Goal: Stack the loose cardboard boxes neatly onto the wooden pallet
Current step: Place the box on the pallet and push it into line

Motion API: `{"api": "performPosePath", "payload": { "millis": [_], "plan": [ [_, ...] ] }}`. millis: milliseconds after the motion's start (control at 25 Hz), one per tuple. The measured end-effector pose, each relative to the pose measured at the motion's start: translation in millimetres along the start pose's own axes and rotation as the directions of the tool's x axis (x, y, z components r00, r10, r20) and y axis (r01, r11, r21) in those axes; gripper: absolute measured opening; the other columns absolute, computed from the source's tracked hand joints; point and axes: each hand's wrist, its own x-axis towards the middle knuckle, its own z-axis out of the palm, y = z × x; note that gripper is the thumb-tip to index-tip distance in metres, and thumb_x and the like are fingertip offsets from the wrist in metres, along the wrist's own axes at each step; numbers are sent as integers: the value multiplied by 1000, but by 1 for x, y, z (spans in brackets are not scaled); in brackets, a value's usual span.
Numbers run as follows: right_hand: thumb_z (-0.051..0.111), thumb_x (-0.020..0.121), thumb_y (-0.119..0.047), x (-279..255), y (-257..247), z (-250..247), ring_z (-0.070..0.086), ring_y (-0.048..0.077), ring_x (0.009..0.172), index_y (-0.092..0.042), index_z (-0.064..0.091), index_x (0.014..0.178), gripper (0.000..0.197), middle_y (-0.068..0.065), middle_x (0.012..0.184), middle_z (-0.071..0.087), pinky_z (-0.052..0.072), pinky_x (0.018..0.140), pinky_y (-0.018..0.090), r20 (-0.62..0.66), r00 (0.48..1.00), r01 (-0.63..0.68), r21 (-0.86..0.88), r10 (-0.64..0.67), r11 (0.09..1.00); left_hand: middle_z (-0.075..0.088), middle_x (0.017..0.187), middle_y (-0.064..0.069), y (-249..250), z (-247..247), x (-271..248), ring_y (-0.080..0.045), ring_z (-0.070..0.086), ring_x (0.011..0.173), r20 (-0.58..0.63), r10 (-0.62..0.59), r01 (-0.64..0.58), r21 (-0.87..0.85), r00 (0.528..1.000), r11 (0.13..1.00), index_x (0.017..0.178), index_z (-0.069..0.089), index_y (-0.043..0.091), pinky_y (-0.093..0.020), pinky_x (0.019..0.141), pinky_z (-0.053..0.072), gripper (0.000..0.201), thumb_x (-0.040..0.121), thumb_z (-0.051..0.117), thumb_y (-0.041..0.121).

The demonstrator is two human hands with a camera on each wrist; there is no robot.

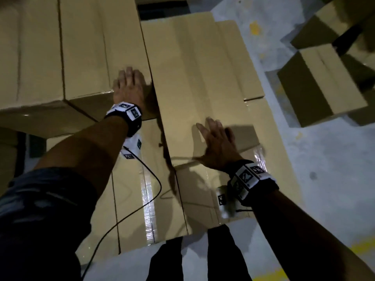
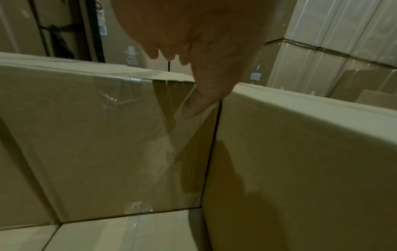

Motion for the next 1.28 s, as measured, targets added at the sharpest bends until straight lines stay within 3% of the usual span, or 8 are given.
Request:
{"api": "performPosePath", "payload": {
  "millis": [120,240,360,560,720,920,1080,1280],
  "plan": [
    [74,76,-45,-9,2,20,-4,33,154,-31,11,160,106,10,168,-5,-1,121,53,-74,997,32,-63,-37,997,-9,165,-15,-5,12,10,-35,-3,152,9,11,-11,-5,1000,1000,157,-6,6,-47,122,7,92,92,60,8],
    [79,71,-60,-10,3,35,4,35,154,-30,17,160,112,12,168,4,1,121,54,-173,984,25,-80,-38,996,-8,165,-16,-8,24,19,-35,-2,152,-7,13,-13,-39,1000,999,156,-6,4,-47,122,9,93,92,61,8],
    [77,71,-64,-8,1,42,4,34,154,-31,18,160,112,11,168,4,-1,121,53,-220,975,-2,-84,-17,996,-8,164,-17,-9,27,28,-36,-2,152,-40,23,-26,-63,999,998,156,-7,4,-47,122,9,94,91,61,7],
    [81,71,-57,-8,-2,41,5,34,154,-31,21,160,111,11,168,6,0,121,53,-236,972,-17,-87,-4,996,-3,165,-17,-5,31,39,-35,0,152,-89,4,-14,-114,996,993,156,-4,3,-45,123,8,98,89,67,9],
    [79,75,-52,1,-9,30,-3,29,155,-33,21,159,104,8,169,0,-6,121,50,-203,979,1,-25,-6,1000,2,165,-18,-2,35,35,-36,4,151,-134,0,-20,-146,991,989,157,1,3,-45,122,9,104,81,72,0],
    [72,79,-61,41,-13,10,-9,24,155,-39,14,159,101,2,169,-8,-9,121,48,-162,987,-3,-47,-5,999,3,165,-16,-4,39,35,-35,4,151,-172,16,-47,-174,985,984,157,3,8,-46,123,8,103,80,69,-4],
    [70,83,-59,76,-15,-6,-15,23,154,-41,9,159,99,0,168,-14,-14,119,48,-101,995,-6,-44,2,999,2,165,-14,-2,38,33,-32,3,152,-175,-2,-28,-172,985,985,158,2,12,-44,122,7,100,83,68,-2],
    [71,84,-57,111,-13,-18,-15,22,154,-43,9,158,97,-1,168,-14,-13,119,49,-121,992,13,-47,-19,999,-2,166,-12,0,35,31,-31,0,152,-159,-16,-12,-173,987,985,158,-1,15,-42,123,5,104,83,70,1]
  ]
}}
